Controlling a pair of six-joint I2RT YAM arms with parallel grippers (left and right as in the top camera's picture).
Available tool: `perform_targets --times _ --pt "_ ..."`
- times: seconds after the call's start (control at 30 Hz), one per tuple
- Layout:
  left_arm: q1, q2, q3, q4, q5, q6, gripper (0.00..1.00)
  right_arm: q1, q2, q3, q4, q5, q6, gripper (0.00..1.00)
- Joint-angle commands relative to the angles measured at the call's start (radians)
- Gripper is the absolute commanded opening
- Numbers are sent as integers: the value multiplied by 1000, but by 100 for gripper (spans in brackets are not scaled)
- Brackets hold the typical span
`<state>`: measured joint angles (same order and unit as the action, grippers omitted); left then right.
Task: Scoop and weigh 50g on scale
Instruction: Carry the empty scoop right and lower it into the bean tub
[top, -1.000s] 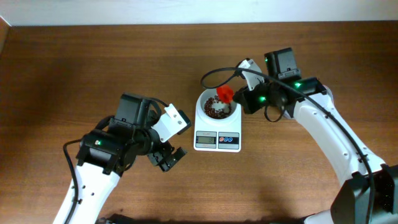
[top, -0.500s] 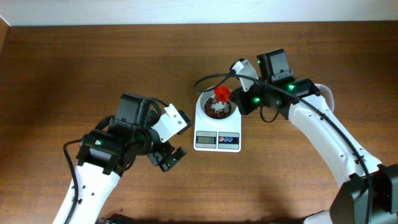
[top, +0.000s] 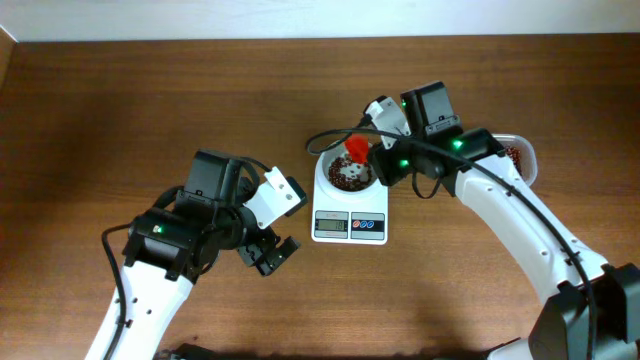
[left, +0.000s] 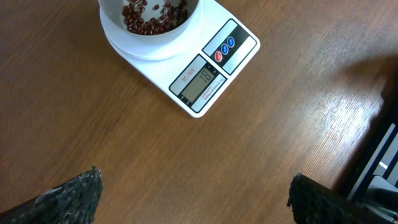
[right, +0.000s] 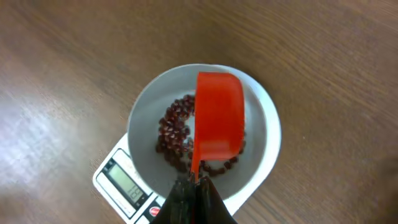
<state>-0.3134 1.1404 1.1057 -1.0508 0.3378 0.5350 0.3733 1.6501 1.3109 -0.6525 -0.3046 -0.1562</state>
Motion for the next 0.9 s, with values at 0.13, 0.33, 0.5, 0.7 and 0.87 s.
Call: perform_targets --times 0.13,0.33,0.5,0.7,0.87 --pt "4 -10 13 1 14 17 99 6 -17 16 8 -43 -16 4" --pt "4 -10 13 1 14 17 99 7 -17 16 11 -22 -11 4" --pt "4 -10 13 1 14 17 99 16 -17 16 -11 -18 -72 4" --pt "4 -10 13 1 14 17 99 29 -17 16 -9 79 -62 4" --pt "4 -10 13 1 14 17 99 19 -35 75 -27 118 19 4"
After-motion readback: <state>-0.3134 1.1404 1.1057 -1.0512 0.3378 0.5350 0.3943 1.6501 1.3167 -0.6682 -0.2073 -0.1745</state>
